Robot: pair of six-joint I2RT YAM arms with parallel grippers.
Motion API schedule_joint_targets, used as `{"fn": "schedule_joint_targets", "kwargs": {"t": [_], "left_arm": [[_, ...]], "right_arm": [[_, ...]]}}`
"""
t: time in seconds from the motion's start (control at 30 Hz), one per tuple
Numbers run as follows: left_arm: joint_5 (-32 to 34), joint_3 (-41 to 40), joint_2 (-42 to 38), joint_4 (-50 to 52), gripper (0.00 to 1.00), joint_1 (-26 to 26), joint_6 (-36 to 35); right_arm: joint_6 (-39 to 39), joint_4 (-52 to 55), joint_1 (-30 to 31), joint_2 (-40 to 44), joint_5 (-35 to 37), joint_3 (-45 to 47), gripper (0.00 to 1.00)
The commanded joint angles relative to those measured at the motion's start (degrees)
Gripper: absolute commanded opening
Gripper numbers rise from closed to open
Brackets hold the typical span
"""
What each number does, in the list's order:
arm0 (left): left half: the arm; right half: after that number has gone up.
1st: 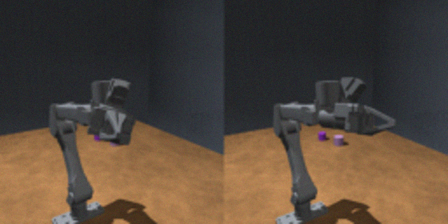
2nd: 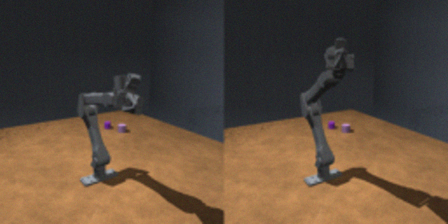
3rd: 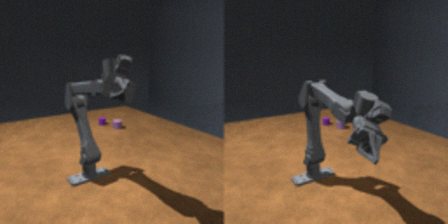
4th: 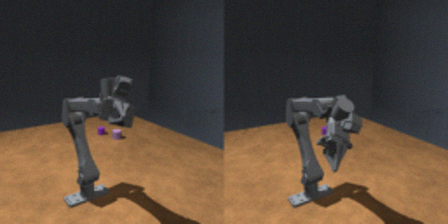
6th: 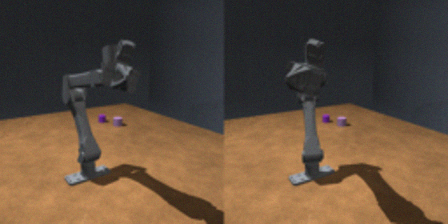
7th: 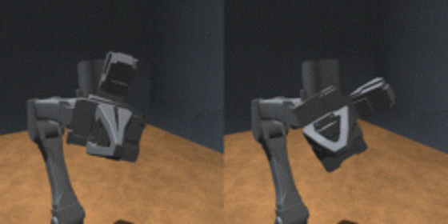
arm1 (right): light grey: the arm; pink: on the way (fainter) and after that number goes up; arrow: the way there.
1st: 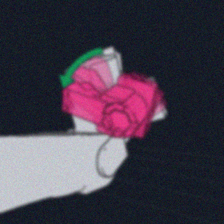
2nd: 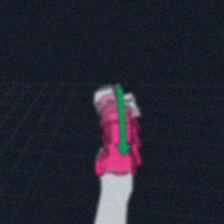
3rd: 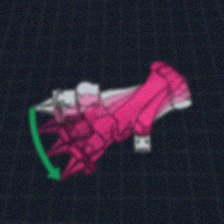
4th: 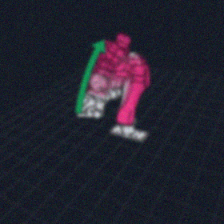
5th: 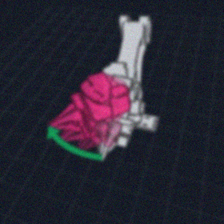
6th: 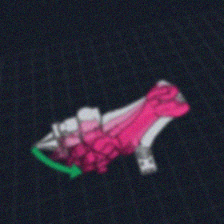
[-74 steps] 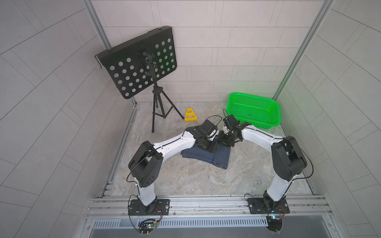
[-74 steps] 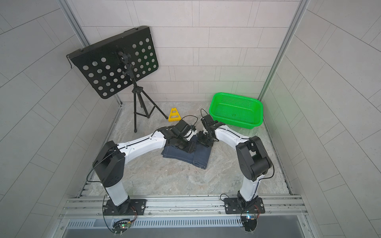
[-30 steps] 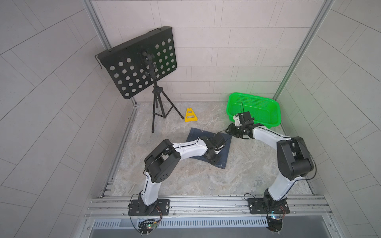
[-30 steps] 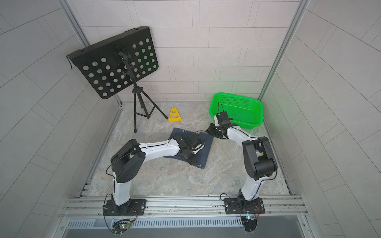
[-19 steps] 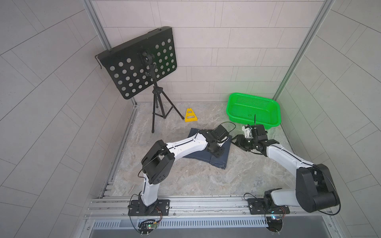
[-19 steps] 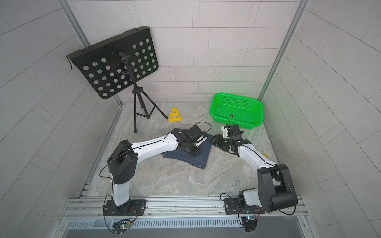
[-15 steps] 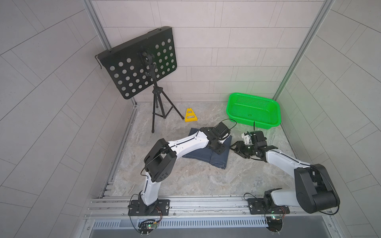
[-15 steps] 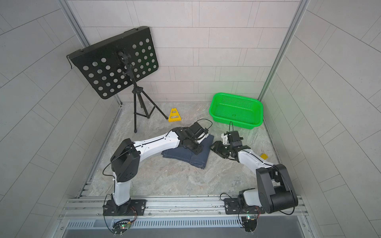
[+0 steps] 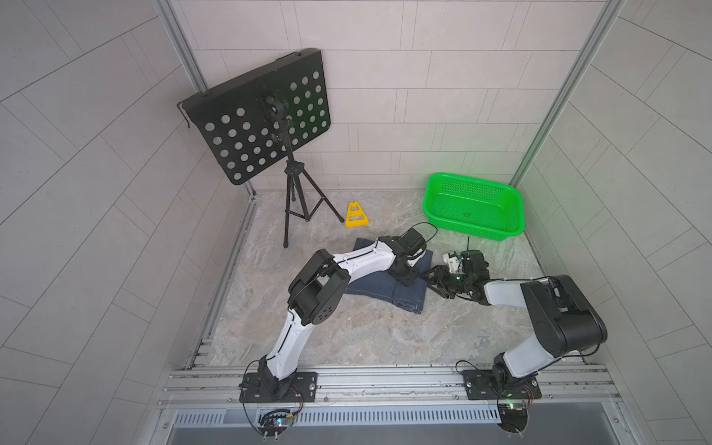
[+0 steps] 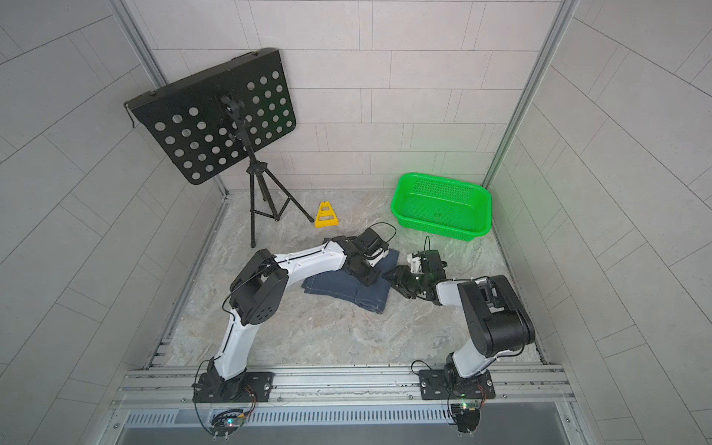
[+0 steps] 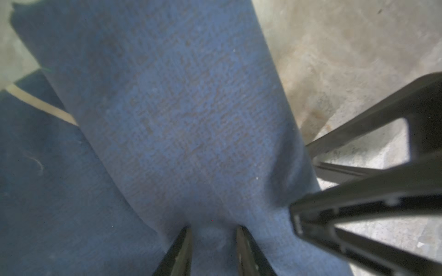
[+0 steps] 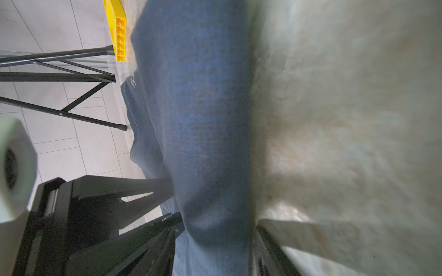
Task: Roll up the pillowcase
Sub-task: Roll the pillowcase at the center of the board.
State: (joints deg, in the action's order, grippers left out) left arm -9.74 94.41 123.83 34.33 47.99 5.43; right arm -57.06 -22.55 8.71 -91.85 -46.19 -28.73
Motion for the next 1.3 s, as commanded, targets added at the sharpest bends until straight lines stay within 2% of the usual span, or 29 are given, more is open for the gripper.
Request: {"fn": "schedule_joint_targets", "kwargs": {"t": [0.0,0.1,0.3,0.4,0.57,0.67,0.83,0.9,1.13,1.27], "left_arm": [[0.65,1.21,1.15,1.35,0.38,-0.44,-1.19],[0.06,1.02,0.48,1.77,0.38,-0.89,-1.06],[-0.50,0.35,-2.68,2.59,0.40,-1.92,0.09],[-1.01,0.21,-5.07,3.18,0.43,-2.03,0.51],[-2.02,-1.09,-9.22,3.38,0.46,-2.11,1.99],[-1.83,-2.50,-10.33,3.38,0.46,-2.18,2.38],[-1.75,-4.81,-10.86,2.73,0.47,-2.84,2.88],[-1.82,-5.33,-10.81,2.32,0.47,-3.08,3.05],[-2.30,-6.53,-11.30,1.56,0.47,-3.17,3.69],[-2.78,-8.41,-11.98,0.53,0.47,-3.31,4.15]], "right_arm": [[-3.00,-6.30,0.61,-4.23,-0.66,1.51,0.56],[-3.89,-8.81,0.56,-5.48,-1.77,1.77,0.49],[0.74,-0.41,0.03,-1.61,-0.15,0.73,0.18],[5.70,10.37,-1.40,2.26,1.69,-0.93,0.11],[18.17,37.02,-4.72,9.49,10.46,-6.66,0.05],[22.67,51.29,-5.36,10.77,17.35,-12.96,0.05],[23.64,64.19,-4.80,10.76,25.62,-19.89,0.13],[22.39,66.14,-4.28,10.40,27.77,-21.79,0.14],[18.29,68.29,0.63,8.57,30.26,-28.73,0.35],[16.45,67.75,4.10,7.20,30.11,-31.16,0.38]]}}
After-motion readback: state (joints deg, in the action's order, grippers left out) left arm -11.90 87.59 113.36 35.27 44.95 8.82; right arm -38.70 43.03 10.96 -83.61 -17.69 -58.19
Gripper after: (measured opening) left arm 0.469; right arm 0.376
